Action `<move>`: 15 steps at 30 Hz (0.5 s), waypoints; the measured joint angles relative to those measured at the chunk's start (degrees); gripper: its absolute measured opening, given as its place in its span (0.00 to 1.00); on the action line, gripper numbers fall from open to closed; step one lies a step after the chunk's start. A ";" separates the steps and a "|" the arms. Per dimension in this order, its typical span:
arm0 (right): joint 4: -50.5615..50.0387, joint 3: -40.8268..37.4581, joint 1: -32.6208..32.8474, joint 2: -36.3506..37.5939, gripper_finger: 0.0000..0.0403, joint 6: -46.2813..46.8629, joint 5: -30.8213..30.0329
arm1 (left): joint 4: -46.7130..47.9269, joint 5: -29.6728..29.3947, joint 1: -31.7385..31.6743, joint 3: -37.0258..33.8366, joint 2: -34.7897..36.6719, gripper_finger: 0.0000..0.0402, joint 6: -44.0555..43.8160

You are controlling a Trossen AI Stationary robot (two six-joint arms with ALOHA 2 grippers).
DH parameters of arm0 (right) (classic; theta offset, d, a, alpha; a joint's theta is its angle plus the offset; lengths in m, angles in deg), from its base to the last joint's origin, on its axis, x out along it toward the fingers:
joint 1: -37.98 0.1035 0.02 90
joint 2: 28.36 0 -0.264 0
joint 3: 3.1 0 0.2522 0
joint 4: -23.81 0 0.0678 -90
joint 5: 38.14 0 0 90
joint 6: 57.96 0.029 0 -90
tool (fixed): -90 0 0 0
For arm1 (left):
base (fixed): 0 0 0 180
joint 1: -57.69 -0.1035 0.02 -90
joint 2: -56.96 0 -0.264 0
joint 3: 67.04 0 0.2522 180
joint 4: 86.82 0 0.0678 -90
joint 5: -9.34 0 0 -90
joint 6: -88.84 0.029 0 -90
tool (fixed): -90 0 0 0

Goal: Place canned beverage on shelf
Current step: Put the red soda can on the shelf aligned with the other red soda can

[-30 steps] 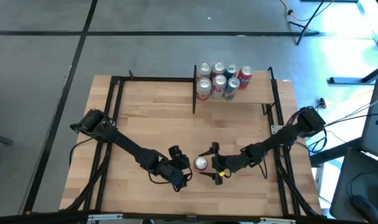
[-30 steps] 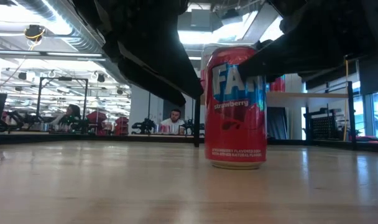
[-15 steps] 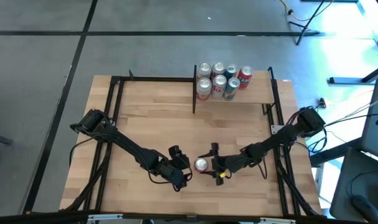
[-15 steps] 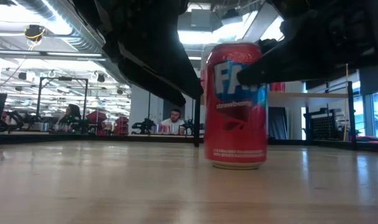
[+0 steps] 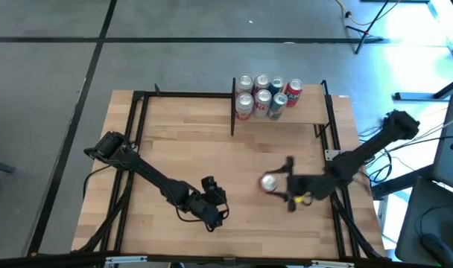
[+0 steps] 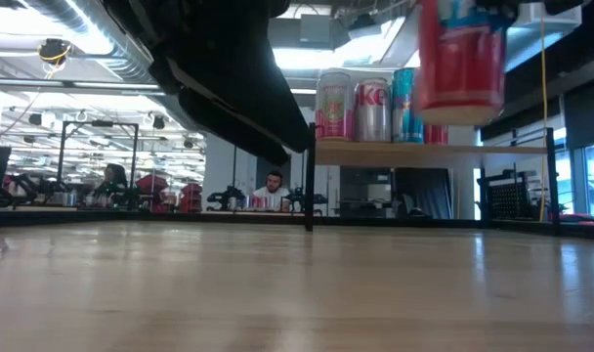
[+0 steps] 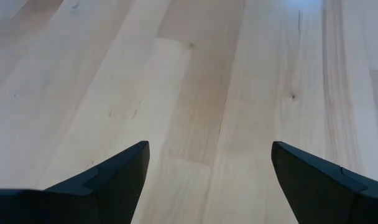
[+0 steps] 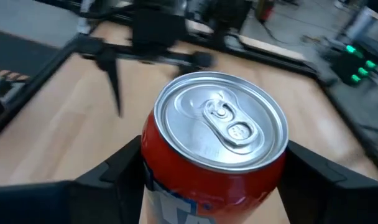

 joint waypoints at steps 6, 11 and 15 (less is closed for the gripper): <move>-19.11 0.01 0.67 17.88 0.64 4.62 -6.90 | -0.26 -0.26 -0.02 0.00 0.00 0.83 -0.43; -28.17 0.01 0.67 30.36 0.64 4.52 -11.54 | -0.39 -1.38 -0.02 0.00 0.00 0.83 -0.46; -32.26 0.01 -1.78 38.42 0.64 1.32 -14.14 | -0.43 -1.53 -0.06 0.00 0.00 0.83 -0.44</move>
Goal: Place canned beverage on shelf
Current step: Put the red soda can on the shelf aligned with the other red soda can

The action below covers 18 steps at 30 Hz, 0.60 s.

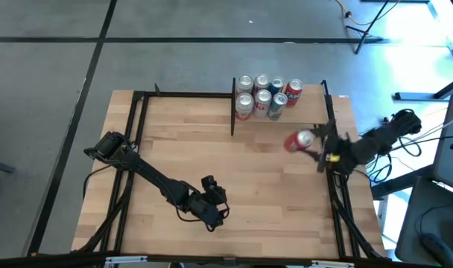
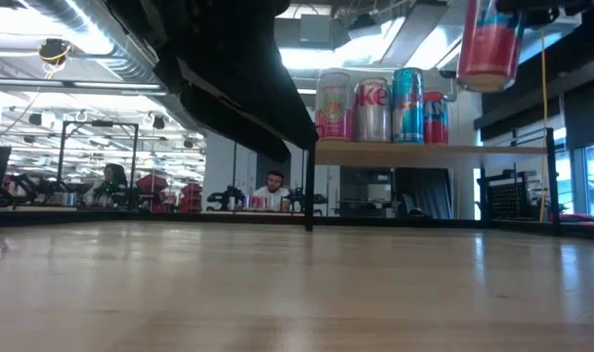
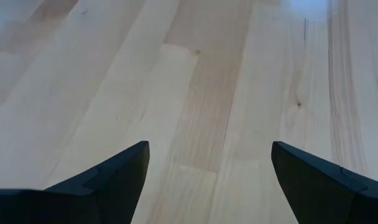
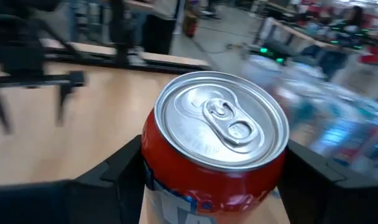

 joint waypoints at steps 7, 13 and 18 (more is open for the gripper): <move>-0.97 0.04 -10.77 7.57 0.64 -6.54 3.96 | -0.04 -1.89 -0.01 0.00 0.00 0.83 0.03; -0.37 0.04 -22.12 6.96 0.64 -9.05 14.41 | -0.06 -2.24 -0.11 0.00 0.00 0.83 0.06; 0.01 1.67 -32.63 3.17 0.64 -11.69 19.92 | -0.04 -2.45 -0.11 0.00 0.00 0.83 0.04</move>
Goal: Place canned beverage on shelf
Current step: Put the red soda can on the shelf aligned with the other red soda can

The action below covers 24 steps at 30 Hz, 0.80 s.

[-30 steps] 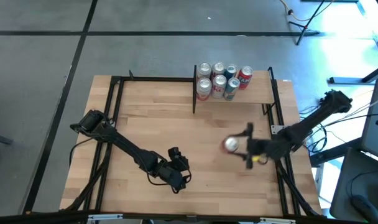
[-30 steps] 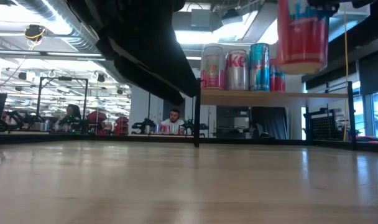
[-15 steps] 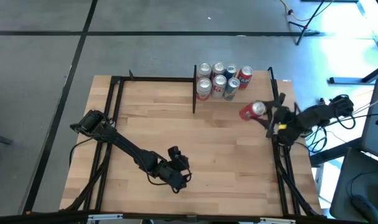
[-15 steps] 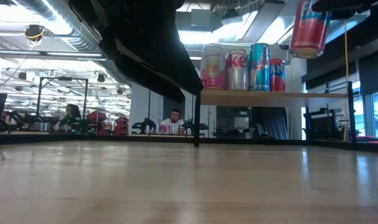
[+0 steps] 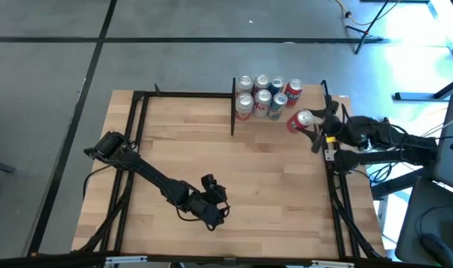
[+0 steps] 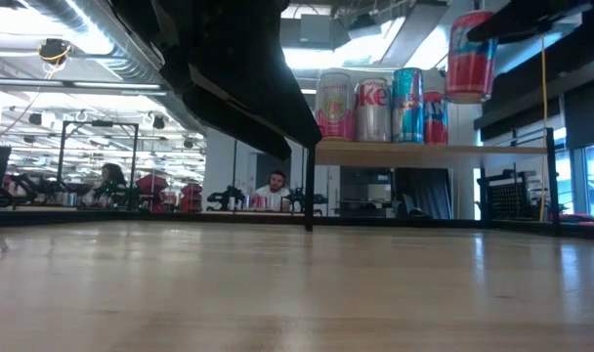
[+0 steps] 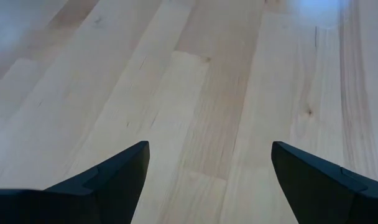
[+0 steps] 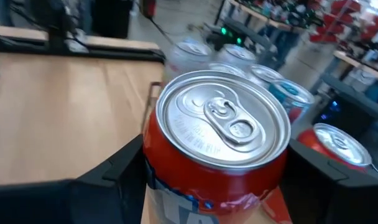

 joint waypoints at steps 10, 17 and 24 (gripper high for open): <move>-0.42 4.38 -22.42 -8.62 0.64 -4.72 15.64 | 0.00 0.11 0.36 0.00 0.00 0.83 -0.04; 0.69 4.60 -37.74 -14.23 0.64 -5.77 31.48 | 0.00 0.15 1.24 0.00 0.00 0.83 -1.11; 1.24 4.60 -48.72 -16.49 0.64 -5.98 42.06 | 0.00 0.24 2.03 0.00 0.00 0.83 -1.27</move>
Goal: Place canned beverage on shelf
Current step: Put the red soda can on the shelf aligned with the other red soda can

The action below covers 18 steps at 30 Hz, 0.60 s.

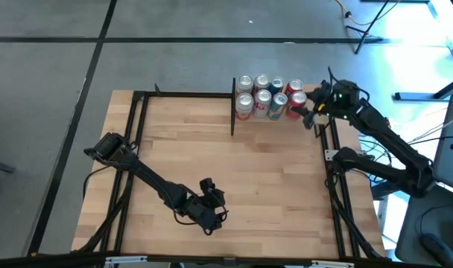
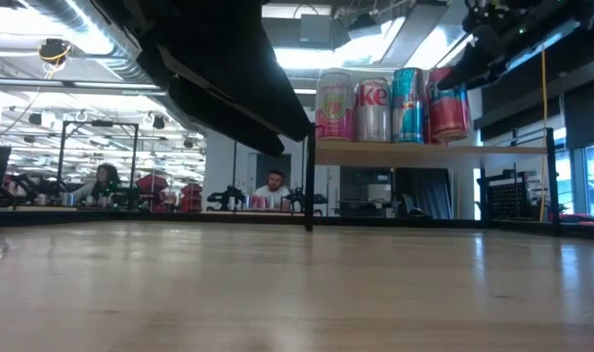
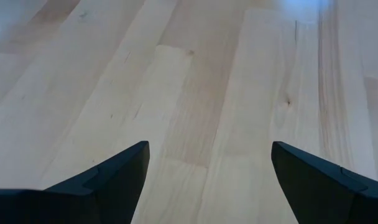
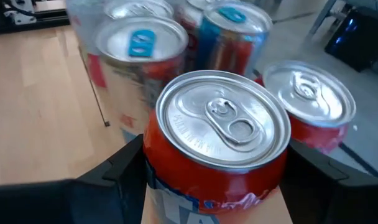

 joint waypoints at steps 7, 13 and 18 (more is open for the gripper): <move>2.10 -0.75 -3.70 -2.62 0.64 0.00 3.84 | 0.00 0.00 -0.04 0.00 0.00 0.83 -0.28; 2.54 -0.96 -3.61 -4.02 0.64 0.25 3.77 | 0.00 0.00 -0.04 0.00 0.00 0.83 -0.30; 2.44 -0.96 -3.61 -4.07 0.66 0.25 3.75 | 0.00 0.00 -0.02 0.00 0.00 0.83 -0.30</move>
